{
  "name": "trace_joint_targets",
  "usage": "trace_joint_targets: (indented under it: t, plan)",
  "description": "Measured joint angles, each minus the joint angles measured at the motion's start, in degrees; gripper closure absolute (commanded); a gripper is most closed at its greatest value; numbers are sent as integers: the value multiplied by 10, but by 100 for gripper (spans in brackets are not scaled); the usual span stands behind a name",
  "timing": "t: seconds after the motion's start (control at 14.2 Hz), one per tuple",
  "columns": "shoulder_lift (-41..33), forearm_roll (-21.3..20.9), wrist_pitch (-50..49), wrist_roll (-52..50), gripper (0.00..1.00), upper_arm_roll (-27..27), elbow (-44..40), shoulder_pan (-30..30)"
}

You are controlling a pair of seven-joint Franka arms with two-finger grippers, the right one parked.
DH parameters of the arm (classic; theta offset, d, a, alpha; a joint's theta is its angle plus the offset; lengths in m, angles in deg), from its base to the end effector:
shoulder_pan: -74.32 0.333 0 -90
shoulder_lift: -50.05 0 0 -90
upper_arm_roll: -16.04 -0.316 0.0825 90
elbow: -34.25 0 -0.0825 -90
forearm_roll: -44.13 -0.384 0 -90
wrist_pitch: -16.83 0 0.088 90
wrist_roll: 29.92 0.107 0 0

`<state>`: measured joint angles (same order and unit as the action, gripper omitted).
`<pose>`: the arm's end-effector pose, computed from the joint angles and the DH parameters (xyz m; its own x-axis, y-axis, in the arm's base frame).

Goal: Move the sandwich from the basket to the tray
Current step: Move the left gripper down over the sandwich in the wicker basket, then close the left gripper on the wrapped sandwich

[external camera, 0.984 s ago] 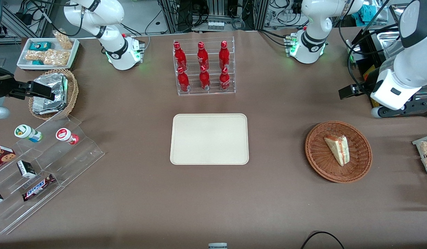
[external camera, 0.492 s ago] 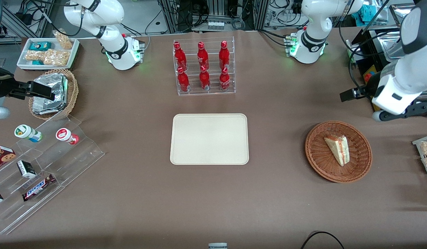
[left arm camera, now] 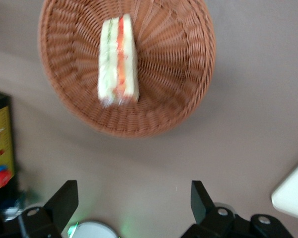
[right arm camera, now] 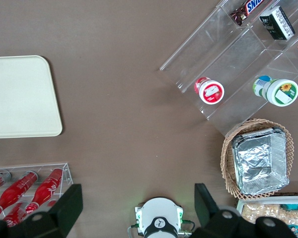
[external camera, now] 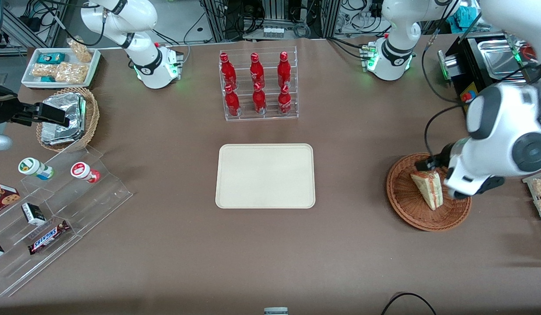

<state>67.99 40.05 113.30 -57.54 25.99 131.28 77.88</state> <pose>0.6059 -0.0526 0.3940 0.8961 0.3510 -0.2716 0.3192 -0.9349 -0.1550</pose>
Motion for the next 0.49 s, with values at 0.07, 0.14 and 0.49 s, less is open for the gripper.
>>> trace_joint_targets:
  t: [0.07, 0.14, 0.49]
  plan:
    - [3, -2, 39, -5, 0, -4, 25, 0]
    - [4, -2, 75, -6, 0, -9, 49, 1]
    - [6, -2, 184, -13, 0, -39, 128, 2]
